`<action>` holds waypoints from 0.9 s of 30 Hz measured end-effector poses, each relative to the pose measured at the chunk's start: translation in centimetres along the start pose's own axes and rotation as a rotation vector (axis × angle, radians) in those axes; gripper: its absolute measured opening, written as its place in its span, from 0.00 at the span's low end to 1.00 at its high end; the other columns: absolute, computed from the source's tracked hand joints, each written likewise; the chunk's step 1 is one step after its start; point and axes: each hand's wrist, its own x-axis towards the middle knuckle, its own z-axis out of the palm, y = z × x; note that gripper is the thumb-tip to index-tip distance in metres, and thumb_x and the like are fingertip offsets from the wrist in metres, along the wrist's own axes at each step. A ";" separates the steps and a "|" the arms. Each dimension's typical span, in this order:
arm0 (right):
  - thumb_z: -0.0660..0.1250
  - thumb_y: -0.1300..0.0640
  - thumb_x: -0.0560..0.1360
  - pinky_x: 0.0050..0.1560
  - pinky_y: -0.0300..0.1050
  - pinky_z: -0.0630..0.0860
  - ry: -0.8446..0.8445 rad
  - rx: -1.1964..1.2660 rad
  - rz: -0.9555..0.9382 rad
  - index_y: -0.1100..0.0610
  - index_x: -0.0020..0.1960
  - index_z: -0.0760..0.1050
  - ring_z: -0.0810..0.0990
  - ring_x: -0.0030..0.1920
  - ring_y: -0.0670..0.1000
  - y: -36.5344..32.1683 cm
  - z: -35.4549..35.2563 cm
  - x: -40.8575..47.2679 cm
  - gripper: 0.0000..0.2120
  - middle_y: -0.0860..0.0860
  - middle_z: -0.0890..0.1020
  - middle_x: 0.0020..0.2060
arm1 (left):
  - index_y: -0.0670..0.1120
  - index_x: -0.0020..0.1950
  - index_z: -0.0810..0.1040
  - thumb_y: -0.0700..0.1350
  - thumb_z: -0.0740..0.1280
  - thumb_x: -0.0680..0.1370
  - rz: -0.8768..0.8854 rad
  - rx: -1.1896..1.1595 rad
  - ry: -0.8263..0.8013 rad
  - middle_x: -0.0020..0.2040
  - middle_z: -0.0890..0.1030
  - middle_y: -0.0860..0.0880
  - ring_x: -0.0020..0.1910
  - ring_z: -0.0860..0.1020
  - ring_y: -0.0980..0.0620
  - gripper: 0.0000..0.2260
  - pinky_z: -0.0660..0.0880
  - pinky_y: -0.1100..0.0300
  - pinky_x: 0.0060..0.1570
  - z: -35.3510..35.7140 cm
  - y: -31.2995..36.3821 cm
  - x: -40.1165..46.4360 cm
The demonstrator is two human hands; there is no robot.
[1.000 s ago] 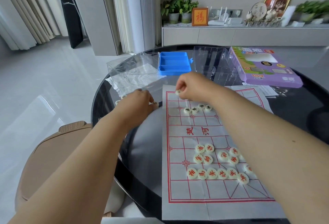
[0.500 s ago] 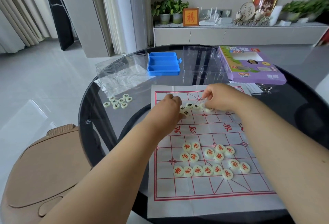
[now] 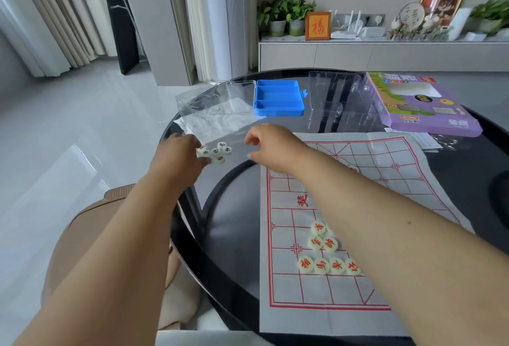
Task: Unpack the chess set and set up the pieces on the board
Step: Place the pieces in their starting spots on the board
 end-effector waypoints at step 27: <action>0.71 0.55 0.73 0.45 0.42 0.71 -0.217 -0.116 -0.045 0.55 0.61 0.75 0.75 0.50 0.52 -3.5 2.0 2.7 0.17 0.53 0.76 0.56 | 0.51 0.57 0.77 0.50 0.71 0.74 0.149 -0.190 -0.106 0.51 0.73 0.49 0.45 0.75 0.50 0.13 0.68 0.60 0.43 1.0 -0.6 -0.1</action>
